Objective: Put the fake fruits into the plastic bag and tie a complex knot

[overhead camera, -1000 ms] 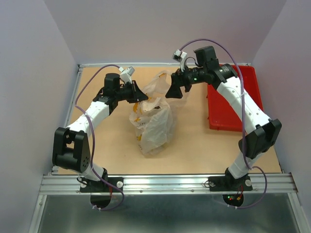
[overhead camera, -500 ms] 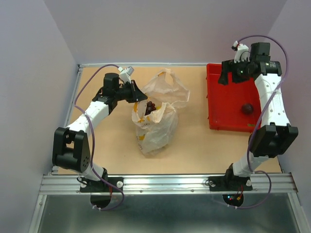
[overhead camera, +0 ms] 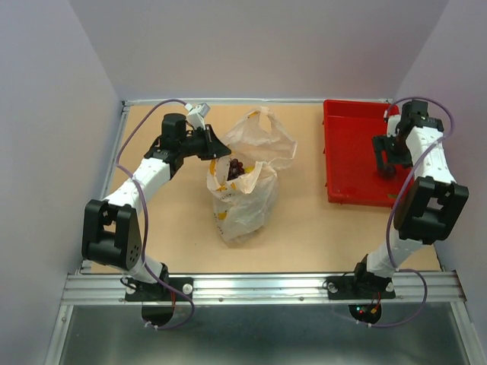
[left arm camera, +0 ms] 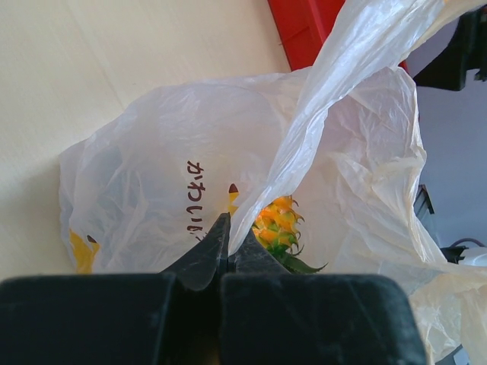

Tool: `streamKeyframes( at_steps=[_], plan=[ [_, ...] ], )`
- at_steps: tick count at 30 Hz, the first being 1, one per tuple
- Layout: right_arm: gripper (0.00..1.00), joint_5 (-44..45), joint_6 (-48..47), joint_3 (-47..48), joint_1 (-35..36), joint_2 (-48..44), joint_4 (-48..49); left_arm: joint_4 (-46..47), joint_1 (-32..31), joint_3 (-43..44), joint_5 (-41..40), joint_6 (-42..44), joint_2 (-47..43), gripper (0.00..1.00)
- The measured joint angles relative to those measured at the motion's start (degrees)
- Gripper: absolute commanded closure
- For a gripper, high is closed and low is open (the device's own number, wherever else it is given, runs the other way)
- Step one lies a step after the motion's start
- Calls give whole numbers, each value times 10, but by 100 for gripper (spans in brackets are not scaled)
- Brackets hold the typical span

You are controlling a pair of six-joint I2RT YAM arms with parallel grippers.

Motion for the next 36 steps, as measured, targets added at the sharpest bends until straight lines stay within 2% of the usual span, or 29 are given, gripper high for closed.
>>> streamKeyframes(
  at_steps=[4, 10, 19, 28, 30, 32, 36],
  plan=[
    [16, 18, -8, -33, 0, 31, 30, 1, 0, 0, 1, 0, 0, 100],
    [15, 30, -7, -32, 2, 85, 83, 1, 0, -2, 2, 0, -1, 100],
    [15, 39, -24, 15, 2, 152, 113, -4, 0, -3, 1, 10, -7, 100],
    [22, 43, -39, 24, -4, 212, 128, -9, 1, -4, 1, 16, -9, 100],
    [25, 43, -42, 24, -7, 220, 129, -9, 1, -4, 0, 17, -9, 100],
    [32, 42, -44, 26, -8, 220, 130, -10, 1, -5, -2, 17, -10, 100],
    [63, 39, -46, 26, -9, 220, 133, -12, 1, -5, -3, 19, -12, 100]
  ],
)
